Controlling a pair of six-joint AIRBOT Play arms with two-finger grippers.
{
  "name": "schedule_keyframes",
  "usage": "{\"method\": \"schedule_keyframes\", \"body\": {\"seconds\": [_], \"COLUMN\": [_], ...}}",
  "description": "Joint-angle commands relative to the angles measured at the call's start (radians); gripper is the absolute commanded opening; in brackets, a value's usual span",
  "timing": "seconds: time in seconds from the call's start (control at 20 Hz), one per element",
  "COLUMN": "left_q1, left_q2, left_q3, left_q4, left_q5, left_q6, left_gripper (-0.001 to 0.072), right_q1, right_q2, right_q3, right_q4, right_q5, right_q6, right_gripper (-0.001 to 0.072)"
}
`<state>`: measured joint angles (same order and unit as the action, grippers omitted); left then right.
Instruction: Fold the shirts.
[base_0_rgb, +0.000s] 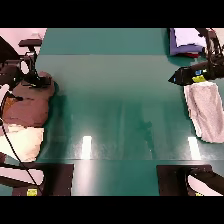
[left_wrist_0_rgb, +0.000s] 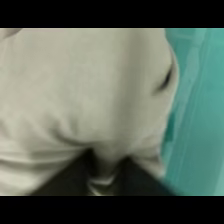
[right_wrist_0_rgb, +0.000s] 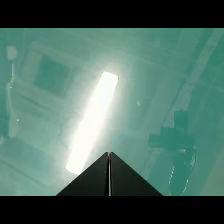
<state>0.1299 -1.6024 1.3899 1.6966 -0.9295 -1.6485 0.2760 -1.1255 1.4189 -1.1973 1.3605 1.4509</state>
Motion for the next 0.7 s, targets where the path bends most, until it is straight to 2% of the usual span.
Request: {"method": "schedule_keyframes", "body": {"seconds": [0.0,0.15,0.3,0.4,0.65], "left_q1": [0.004,-0.005,-0.069,-0.161,-0.472], "left_q2": [0.017,0.144,0.328,0.437,0.54], "left_q3": [0.048,0.144,0.276,0.356,0.413], "left_q4": [0.002,-0.002,-0.003,-0.003,-0.004], "left_q5": [-0.037,-0.062,-0.136,-0.23,-0.411], "left_q6": [0.002,0.011,0.097,0.164,0.19], "left_gripper": [0.0026,0.0025,0.0025,0.0024,0.0024], "right_q1": [0.001,0.0,0.0,-0.003,-0.003], "right_q2": [0.001,0.001,0.001,0.001,-0.001], "right_q3": [0.006,0.091,0.225,0.304,0.446], "right_q4": [0.0,-0.003,-0.01,-0.011,-0.011], "right_q5": [0.001,0.0,-0.006,-0.016,-0.034], "right_q6": [0.0,0.0,0.0,0.0,-0.001], "right_gripper": [0.0015,0.0015,0.0015,0.0015,0.0015]}}
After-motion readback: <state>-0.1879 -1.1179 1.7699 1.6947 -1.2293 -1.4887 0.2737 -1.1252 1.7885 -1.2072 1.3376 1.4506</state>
